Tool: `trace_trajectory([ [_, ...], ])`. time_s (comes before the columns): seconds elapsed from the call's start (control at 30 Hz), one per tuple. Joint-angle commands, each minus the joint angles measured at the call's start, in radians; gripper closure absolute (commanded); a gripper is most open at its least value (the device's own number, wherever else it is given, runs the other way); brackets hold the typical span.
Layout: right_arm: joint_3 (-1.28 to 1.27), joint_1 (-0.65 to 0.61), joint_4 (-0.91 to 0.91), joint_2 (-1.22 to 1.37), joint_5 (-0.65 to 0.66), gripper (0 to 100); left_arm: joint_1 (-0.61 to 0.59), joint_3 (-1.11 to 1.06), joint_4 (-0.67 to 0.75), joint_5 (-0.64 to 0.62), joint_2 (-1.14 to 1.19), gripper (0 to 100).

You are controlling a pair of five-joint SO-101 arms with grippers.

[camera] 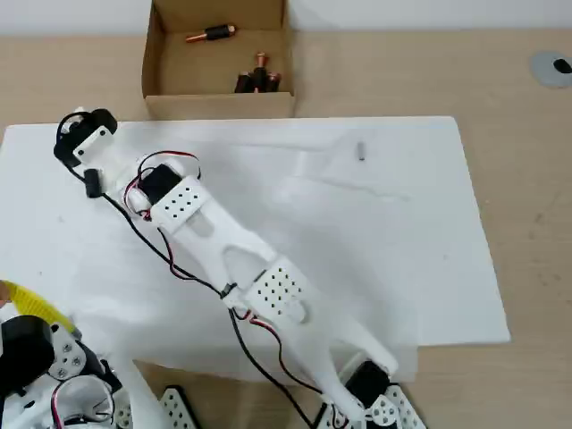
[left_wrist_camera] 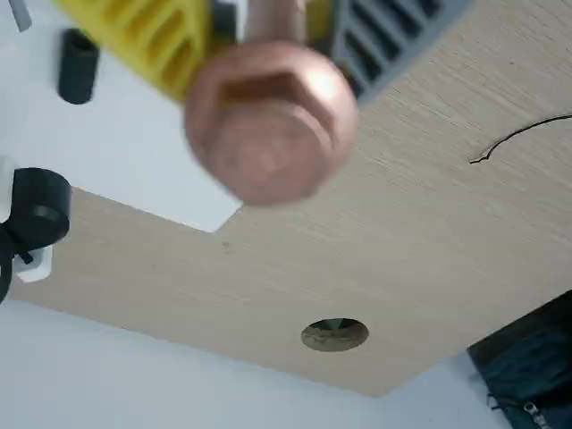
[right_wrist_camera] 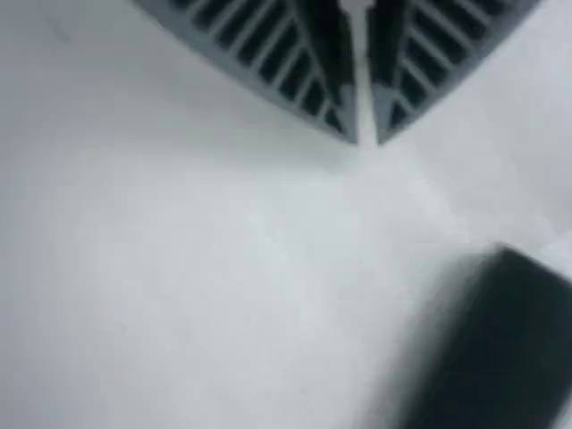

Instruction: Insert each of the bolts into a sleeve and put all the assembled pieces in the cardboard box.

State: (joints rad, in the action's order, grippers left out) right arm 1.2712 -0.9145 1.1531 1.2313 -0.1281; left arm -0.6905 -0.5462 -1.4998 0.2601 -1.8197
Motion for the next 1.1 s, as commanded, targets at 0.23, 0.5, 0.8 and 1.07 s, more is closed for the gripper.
trace_trajectory([
  [0.23,0.314,0.065,0.092,-0.03,0.006,98.4,-0.011,-0.146,0.028,0.0,-0.001,99],
  [0.5,0.4,0.099,0.232,-0.053,0.005,98.6,-0.009,-0.215,0.046,-0.101,0.007,99],
  [0.8,0.395,0.312,0.489,-0.289,0.009,98.4,-0.114,-0.543,0.434,-0.166,0.26,99],
  [1.07,0.39,0.298,0.635,-0.429,0.215,98.4,-0.014,-0.428,0.548,-0.402,0.834,100],
])
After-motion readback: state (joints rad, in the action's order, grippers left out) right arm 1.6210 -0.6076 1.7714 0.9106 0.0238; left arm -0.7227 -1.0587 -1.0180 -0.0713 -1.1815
